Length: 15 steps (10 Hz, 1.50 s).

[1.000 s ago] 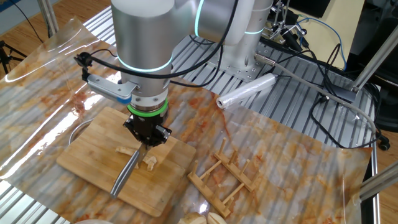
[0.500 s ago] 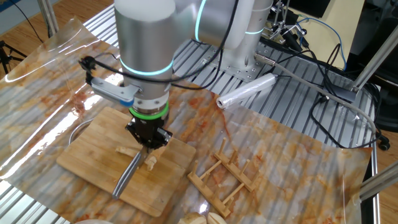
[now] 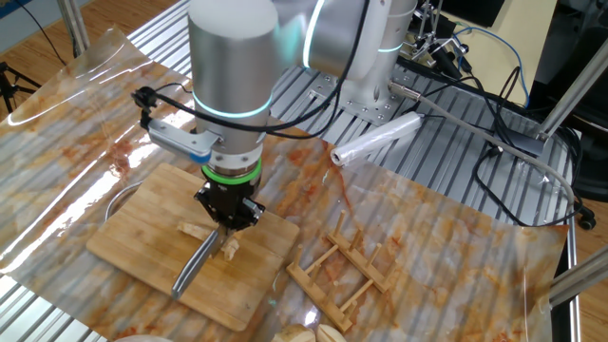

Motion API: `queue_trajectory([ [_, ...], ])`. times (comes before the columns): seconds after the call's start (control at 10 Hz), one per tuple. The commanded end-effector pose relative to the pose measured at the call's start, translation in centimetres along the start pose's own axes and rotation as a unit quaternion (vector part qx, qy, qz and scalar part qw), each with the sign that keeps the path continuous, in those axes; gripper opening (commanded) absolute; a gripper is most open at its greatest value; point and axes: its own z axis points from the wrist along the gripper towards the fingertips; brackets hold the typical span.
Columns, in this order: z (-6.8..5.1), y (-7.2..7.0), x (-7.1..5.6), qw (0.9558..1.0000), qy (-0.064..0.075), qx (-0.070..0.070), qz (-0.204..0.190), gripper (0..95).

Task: Slice the lotus root

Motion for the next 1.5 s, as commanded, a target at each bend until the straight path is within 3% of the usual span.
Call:
queue_trajectory([
  [0.1, -0.5, 0.0, 0.0, 1.0, 0.001, 0.001, -0.001, 0.0],
  [0.6, -1.3, -0.1, 0.1, 1.0, -0.003, 0.007, -0.001, 0.0],
  [1.5, -3.1, -0.6, -0.4, 0.9998, 0.004, 0.02, -0.008, 0.0],
])
